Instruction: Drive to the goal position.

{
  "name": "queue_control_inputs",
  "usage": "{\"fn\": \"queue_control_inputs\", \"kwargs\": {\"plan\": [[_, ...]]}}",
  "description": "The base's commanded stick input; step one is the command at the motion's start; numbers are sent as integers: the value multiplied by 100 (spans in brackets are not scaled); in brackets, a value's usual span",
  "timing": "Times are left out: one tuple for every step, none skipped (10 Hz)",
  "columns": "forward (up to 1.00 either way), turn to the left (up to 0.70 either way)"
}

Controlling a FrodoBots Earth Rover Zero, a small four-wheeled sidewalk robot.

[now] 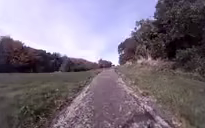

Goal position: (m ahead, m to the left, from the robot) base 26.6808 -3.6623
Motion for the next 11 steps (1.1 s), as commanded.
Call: {"fn": "queue_control_inputs", "kwargs": {"plan": [[85, 0], [85, 0], [85, 0], [85, 0], [85, 0], [85, 0], [85, -3], [85, -17], [85, -28], [85, -33], [85, -9]]}}
